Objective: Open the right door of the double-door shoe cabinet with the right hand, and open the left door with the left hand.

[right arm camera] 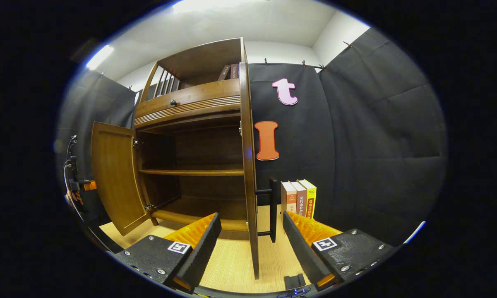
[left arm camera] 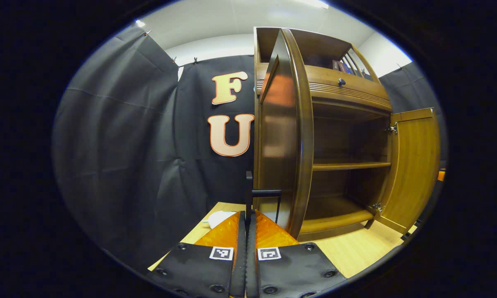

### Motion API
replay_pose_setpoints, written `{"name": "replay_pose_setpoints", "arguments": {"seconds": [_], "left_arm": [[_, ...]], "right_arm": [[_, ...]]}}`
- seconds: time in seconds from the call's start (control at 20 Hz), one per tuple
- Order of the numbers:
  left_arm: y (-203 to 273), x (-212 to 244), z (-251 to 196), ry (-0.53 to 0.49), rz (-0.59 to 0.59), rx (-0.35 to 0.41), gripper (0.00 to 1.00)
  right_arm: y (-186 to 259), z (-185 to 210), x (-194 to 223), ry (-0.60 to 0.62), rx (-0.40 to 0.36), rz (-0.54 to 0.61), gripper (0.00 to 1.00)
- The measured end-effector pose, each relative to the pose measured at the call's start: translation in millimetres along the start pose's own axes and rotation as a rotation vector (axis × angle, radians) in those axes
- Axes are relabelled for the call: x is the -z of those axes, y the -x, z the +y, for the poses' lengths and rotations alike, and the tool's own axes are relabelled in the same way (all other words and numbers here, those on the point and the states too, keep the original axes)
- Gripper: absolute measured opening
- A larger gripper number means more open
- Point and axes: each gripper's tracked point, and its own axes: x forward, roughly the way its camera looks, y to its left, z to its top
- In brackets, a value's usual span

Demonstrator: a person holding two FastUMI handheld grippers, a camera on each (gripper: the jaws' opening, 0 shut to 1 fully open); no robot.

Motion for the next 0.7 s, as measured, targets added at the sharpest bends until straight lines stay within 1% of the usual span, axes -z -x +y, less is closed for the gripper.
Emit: {"name": "replay_pose_setpoints", "arguments": {"seconds": [0.05, 0.1, 0.15, 0.3, 0.4, 0.5, 0.55, 0.65, 0.7], "left_arm": [[-0.7, 1.3, 3.2, -0.019, 0.001, 0.029, 0.08], [-4.0, 1.3, 10.6, -0.013, 0.002, 0.059, 0.13], [-8.1, 2.0, 23.3, 0.006, 0.006, 0.087, 0.07], [-11.6, -2.0, 46.3, 0.069, -0.020, 0.189, 0.07], [-13.3, -1.4, 60.9, 0.112, -0.032, 0.241, 0.08], [-14.1, 1.7, 65.2, 0.164, -0.028, 0.299, 0.08], [-12.7, 1.2, 67.2, 0.185, -0.024, 0.315, 0.13], [-9.3, 2.2, 72.7, 0.181, -0.023, 0.305, 0.14], [-3.6, 3.8, 72.3, 0.165, -0.017, 0.299, 0.17]], "right_arm": [[-0.5, 0.1, -0.5, 0.003, -0.001, 0.002, 0.92], [-0.4, 1.0, -1.0, 0.003, -0.003, 0.003, 0.92], [-0.3, 2.1, -0.9, 0.001, -0.005, 0.003, 0.92], [-0.7, 6.8, -2.5, -0.016, -0.007, 0.006, 0.92], [-0.3, 8.5, -2.6, -0.022, -0.004, 0.013, 0.92], [0.1, 11.1, -5.1, -0.025, -0.006, 0.006, 0.92], [-0.2, 12.0, -6.0, -0.025, -0.005, 0.001, 0.92], [-0.7, 11.1, -5.5, -0.011, -0.001, -0.001, 0.92], [-0.6, 9.3, -4.0, -0.001, 0.001, 0.003, 0.92]]}}
